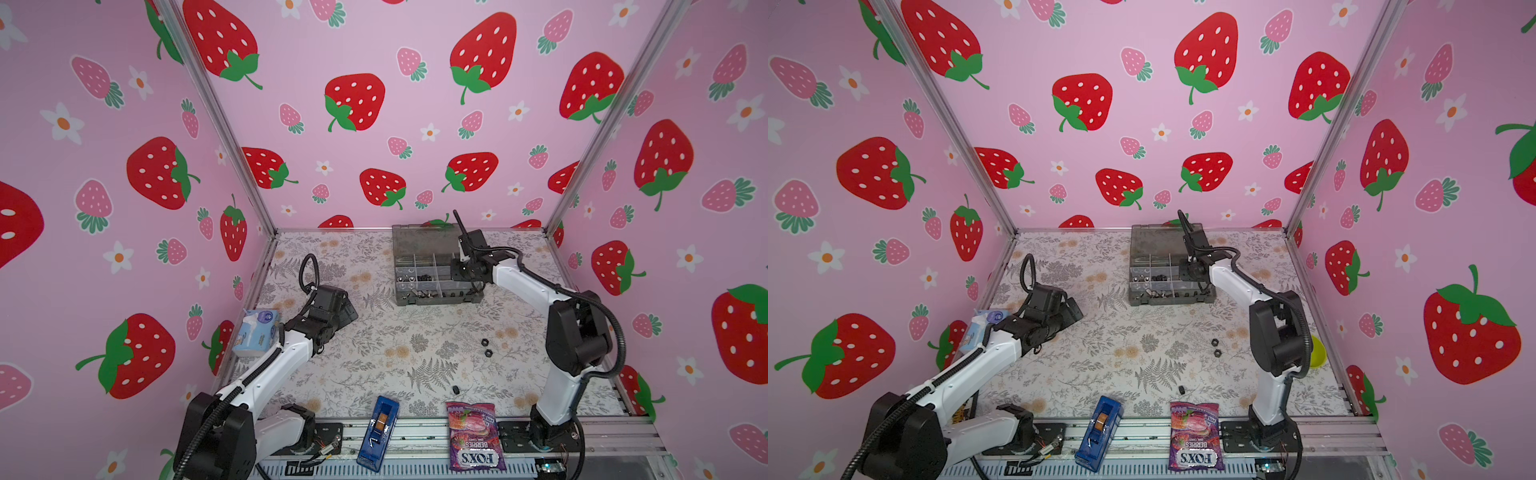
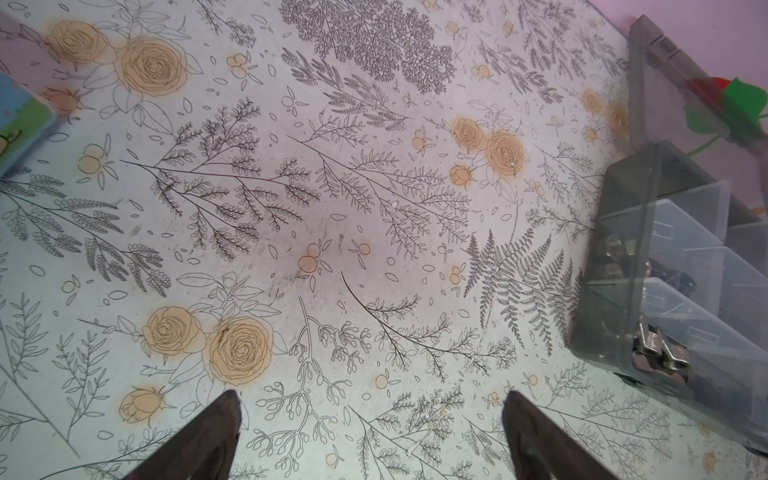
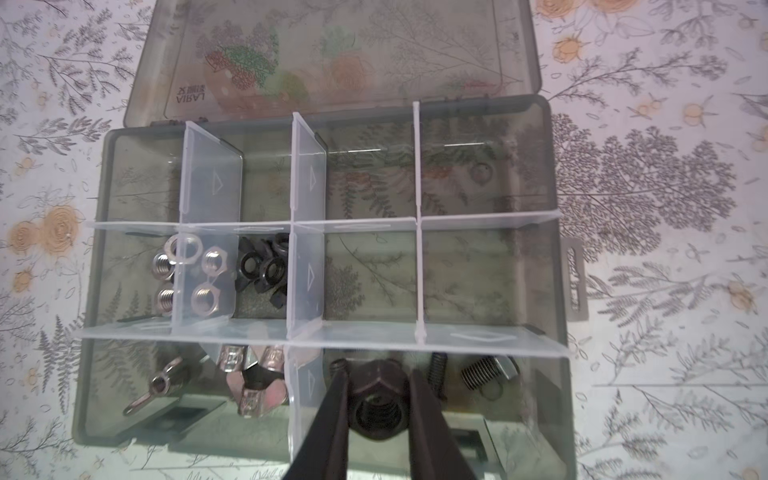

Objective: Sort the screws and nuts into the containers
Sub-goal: 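Lift the black hex nut with the right gripper and carry it over the box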

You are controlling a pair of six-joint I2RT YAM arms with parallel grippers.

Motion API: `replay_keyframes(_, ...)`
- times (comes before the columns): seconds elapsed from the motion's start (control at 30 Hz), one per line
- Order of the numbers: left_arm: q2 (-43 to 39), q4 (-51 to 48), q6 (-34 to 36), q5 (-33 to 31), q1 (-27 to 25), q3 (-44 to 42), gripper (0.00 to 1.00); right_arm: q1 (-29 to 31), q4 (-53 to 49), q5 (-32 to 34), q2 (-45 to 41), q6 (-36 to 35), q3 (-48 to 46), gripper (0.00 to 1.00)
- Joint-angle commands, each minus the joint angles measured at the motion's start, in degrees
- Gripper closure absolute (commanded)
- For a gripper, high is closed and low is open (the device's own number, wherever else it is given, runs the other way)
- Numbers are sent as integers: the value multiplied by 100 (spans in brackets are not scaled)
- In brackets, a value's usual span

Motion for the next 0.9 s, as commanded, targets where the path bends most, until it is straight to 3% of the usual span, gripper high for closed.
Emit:
replay_keyframes(0.0,-20,-17,-3,-51,34,75,1,43,-67,88,376,-232,405,96)
replay_keyframes(0.33,-82,-71,32,-77,36,58,1,95,-108,238,1262,-399,1137,94)
replay_keyframes(0.57,-106,-81,31,-90,36,59,1,130,-145,313,1427,-470,1283,71)
replay_keyframes(0.87,-143,-112,40,-97,36,58,1,166,-218,410,1245,-506,1319,65)
